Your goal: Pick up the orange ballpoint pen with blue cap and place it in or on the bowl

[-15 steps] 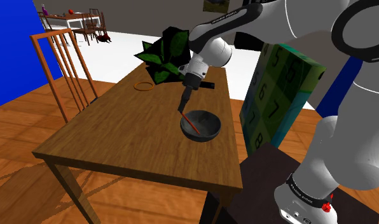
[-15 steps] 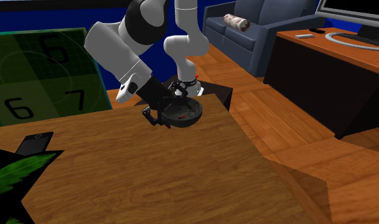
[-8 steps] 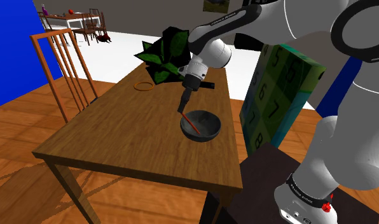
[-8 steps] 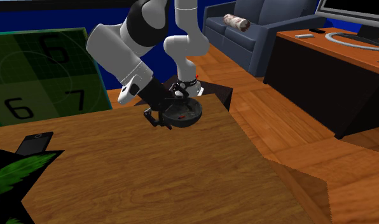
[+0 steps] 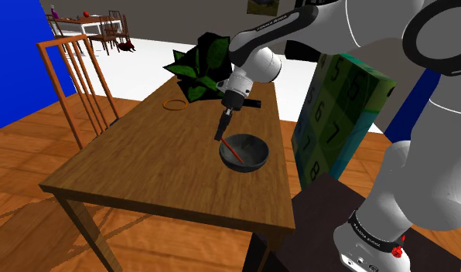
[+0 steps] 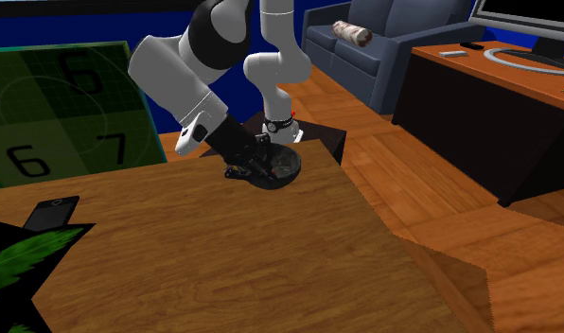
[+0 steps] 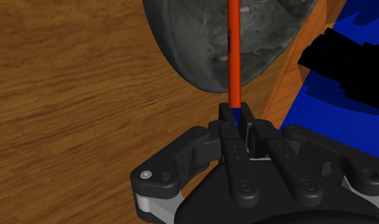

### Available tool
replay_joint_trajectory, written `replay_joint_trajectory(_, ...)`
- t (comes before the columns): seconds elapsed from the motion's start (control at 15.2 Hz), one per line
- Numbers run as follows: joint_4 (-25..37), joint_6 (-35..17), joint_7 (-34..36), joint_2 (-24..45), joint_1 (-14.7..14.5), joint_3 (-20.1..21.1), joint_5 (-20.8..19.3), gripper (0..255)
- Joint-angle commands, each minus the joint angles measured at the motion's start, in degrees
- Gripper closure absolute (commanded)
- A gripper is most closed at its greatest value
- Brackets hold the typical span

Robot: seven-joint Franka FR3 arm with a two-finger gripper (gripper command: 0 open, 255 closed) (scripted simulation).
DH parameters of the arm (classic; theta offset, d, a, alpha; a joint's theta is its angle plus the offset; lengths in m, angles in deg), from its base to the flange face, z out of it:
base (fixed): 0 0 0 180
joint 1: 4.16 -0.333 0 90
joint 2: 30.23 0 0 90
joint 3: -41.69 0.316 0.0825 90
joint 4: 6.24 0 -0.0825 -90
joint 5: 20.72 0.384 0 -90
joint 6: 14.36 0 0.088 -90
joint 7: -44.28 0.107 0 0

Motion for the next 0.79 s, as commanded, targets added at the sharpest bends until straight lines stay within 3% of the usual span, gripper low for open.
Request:
replay_joint_trajectory(0.0, 0.0, 0.0, 0.0, 0.0, 0.0, 0.0, 0.0, 255)
replay_joint_trajectory(0.73, 3.4, 4.8, 4.7, -3.3, 0.1, -0.3, -2.3, 255)
